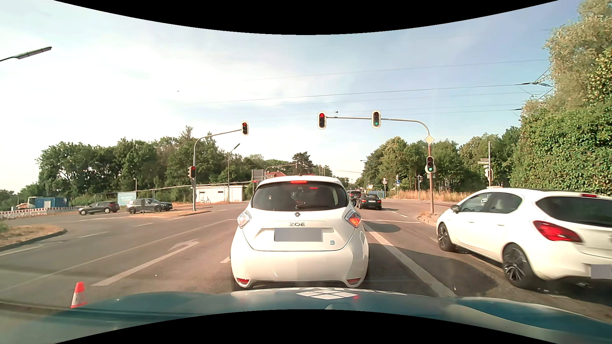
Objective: Follow the waypoints while adhering to traffic rules and regulations
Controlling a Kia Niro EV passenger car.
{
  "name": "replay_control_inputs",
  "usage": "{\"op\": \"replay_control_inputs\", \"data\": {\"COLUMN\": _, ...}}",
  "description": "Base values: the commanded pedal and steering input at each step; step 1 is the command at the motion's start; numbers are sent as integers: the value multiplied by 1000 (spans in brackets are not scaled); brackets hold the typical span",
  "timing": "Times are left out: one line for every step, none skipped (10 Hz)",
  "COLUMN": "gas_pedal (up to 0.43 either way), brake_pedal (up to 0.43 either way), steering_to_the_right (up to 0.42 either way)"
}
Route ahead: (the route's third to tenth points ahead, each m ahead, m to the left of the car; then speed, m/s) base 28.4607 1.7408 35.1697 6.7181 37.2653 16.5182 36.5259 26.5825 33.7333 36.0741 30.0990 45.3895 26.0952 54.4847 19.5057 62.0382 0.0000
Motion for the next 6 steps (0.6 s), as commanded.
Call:
{"op": "replay_control_inputs", "data": {"gas_pedal": 0, "brake_pedal": 244, "steering_to_the_right": 5}}
{"op": "replay_control_inputs", "data": {"gas_pedal": 0, "brake_pedal": 244, "steering_to_the_right": 5}}
{"op": "replay_control_inputs", "data": {"gas_pedal": 0, "brake_pedal": 244, "steering_to_the_right": 5}}
{"op": "replay_control_inputs", "data": {"gas_pedal": 0, "brake_pedal": 244, "steering_to_the_right": 5}}
{"op": "replay_control_inputs", "data": {"gas_pedal": 0, "brake_pedal": 244, "steering_to_the_right": 5}}
{"op": "replay_control_inputs", "data": {"gas_pedal": 0, "brake_pedal": 244, "steering_to_the_right": 5}}
